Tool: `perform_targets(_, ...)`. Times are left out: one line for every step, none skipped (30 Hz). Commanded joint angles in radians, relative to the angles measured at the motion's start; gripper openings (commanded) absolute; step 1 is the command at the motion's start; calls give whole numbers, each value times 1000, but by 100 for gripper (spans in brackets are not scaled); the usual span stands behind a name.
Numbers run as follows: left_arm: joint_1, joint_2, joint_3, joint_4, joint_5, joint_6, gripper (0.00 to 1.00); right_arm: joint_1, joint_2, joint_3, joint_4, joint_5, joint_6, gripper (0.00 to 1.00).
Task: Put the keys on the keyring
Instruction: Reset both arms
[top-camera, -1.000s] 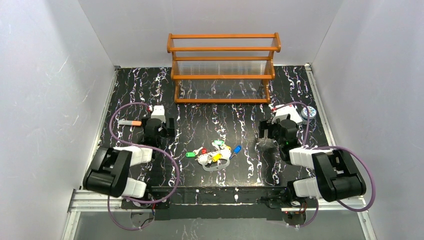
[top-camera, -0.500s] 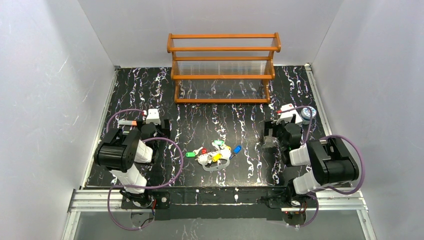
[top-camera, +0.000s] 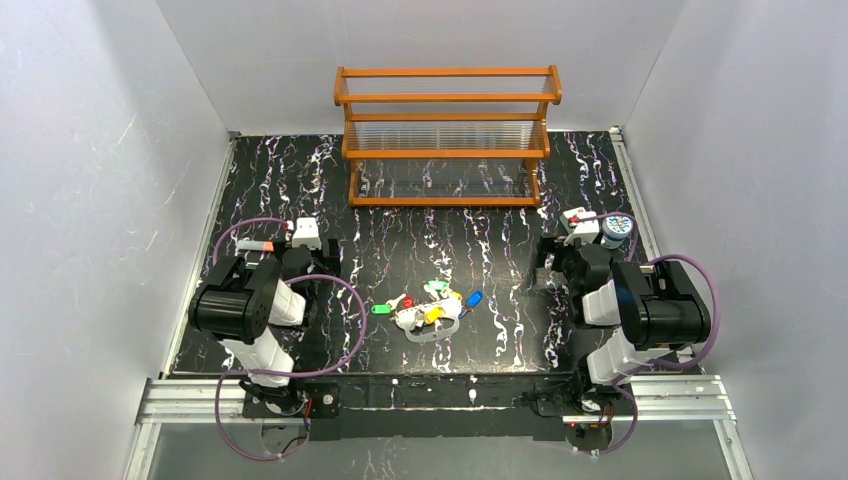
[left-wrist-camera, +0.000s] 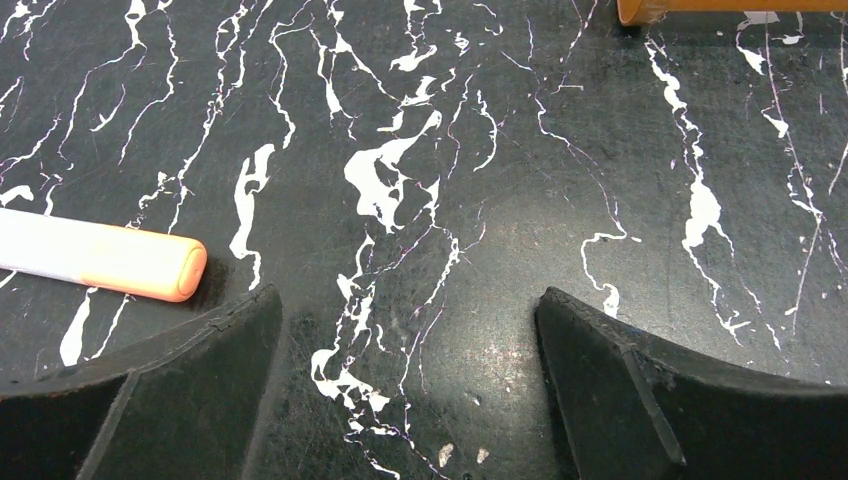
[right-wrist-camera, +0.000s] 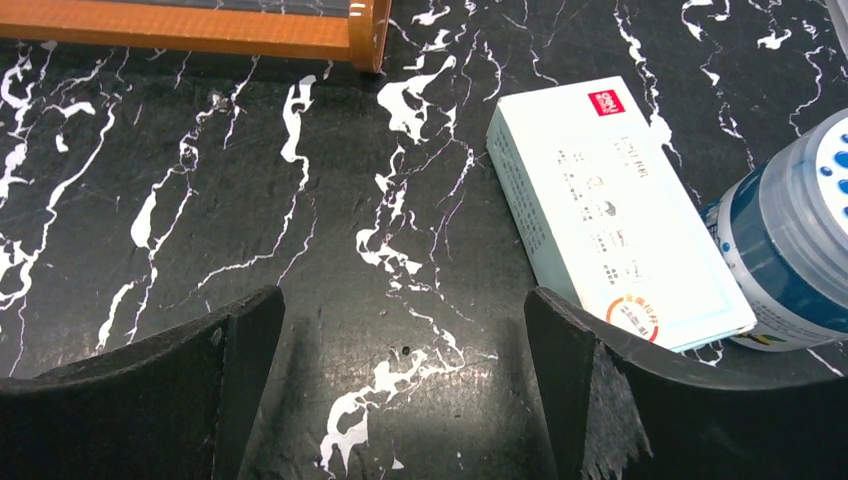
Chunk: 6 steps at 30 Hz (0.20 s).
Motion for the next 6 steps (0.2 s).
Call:
perform_targets(5, -1, 13, 11, -27, 3, 98, -13, -4, 43, 15, 17, 25, 99)
perform_targets(5, 2, 20, 6, -24, 3, 98, -13, -8, 47, 2, 19, 36, 99)
perform_targets(5, 2, 23, 1, -20, 3, 98, -13, -4, 49, 8, 19, 38, 99)
perform_targets(6, 1, 23, -4, -18, 1, 98, -15, 2, 48, 18, 17, 38, 99)
perform_targets(6, -2, 20, -3, -19, 1, 98, -15, 2, 47, 22, 16, 38, 99)
perform_targets(6, -6, 13, 0, -24, 3, 98, -15, 0, 48, 18, 18, 37, 99)
